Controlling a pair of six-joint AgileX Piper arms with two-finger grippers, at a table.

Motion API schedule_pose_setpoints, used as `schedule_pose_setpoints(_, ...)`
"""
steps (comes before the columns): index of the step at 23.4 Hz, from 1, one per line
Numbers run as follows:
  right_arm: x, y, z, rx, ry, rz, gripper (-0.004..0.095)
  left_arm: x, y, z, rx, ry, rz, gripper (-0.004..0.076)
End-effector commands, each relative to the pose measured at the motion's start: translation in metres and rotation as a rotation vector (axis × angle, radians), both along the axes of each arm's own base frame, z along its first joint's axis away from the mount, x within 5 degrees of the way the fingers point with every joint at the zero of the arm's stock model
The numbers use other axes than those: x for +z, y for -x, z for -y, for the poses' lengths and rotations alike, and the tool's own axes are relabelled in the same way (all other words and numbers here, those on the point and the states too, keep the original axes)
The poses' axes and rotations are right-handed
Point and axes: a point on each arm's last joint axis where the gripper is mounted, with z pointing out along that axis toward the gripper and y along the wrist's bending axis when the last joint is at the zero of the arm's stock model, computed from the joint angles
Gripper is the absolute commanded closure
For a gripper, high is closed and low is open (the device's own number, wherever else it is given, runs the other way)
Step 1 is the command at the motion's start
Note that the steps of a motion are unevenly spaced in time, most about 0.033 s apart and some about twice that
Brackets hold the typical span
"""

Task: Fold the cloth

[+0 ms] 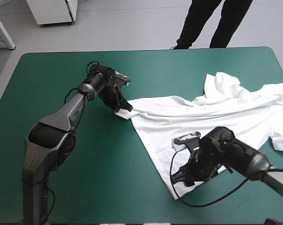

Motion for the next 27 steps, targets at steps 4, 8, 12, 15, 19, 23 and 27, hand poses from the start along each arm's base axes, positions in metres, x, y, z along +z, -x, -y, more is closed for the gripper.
schedule_pose_setpoints(4,0.01,0.016,-0.027,0.033,-0.1,0.082,0.0371,0.013,-0.002,-0.004,0.019,0.027,0.042,0.0746)
schedule_pose_setpoints(8,-0.002,0.025,-0.038,0.049,-0.074,0.059,0.0371,0.013,-0.002,-0.003,0.023,0.049,0.034,0.0746)
schedule_pose_setpoints(12,-0.027,0.041,-0.048,0.073,-0.072,0.014,0.0371,0.013,-0.001,-0.002,0.023,0.055,0.032,0.0746)
schedule_pose_setpoints(15,-0.044,0.046,-0.051,0.064,-0.061,0.014,0.0371,0.013,-0.002,-0.002,0.024,0.06,0.039,0.0746)
schedule_pose_setpoints(19,-0.065,0.045,-0.053,0.049,-0.04,-0.014,0.0406,0.013,-0.003,-0.001,0.024,0.063,0.05,0.0746)
schedule_pose_setpoints(23,-0.092,0.04,-0.062,0.026,0.005,-0.049,0.0684,0.013,-0.003,-0.002,0.021,0.056,0.055,0.0746)
schedule_pose_setpoints(27,-0.1,0.039,-0.063,0.035,0.035,-0.059,0.0925,0.013,-0.004,-0.003,0.023,0.056,0.055,0.0746)
